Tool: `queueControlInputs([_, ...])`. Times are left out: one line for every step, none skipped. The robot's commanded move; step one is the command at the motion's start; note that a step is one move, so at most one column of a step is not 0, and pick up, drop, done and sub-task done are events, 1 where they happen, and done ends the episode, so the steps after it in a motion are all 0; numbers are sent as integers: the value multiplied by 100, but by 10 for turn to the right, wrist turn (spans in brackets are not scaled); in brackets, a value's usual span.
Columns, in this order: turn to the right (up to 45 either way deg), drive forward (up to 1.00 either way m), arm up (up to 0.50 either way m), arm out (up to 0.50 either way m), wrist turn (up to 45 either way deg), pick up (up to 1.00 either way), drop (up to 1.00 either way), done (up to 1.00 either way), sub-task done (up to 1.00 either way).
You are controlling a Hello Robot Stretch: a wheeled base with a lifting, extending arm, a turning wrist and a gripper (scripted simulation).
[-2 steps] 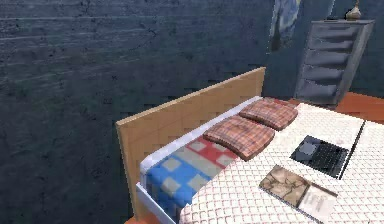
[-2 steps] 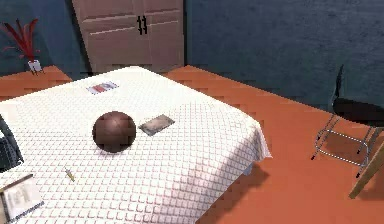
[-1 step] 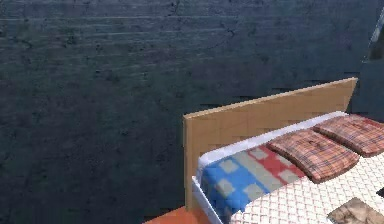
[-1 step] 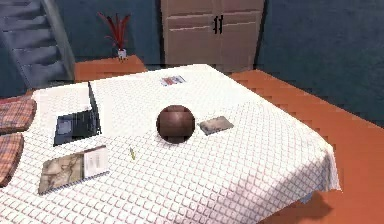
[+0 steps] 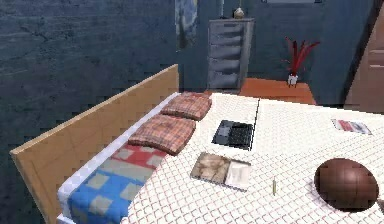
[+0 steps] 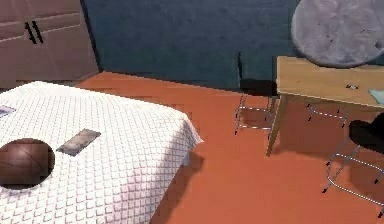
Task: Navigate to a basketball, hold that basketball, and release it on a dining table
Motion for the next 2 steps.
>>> queueControlInputs([300, 0, 0, 0, 0, 0, 0, 0, 0])
queueControlInputs([0, 15, 0, 0, 0, 0, 0, 0, 0])
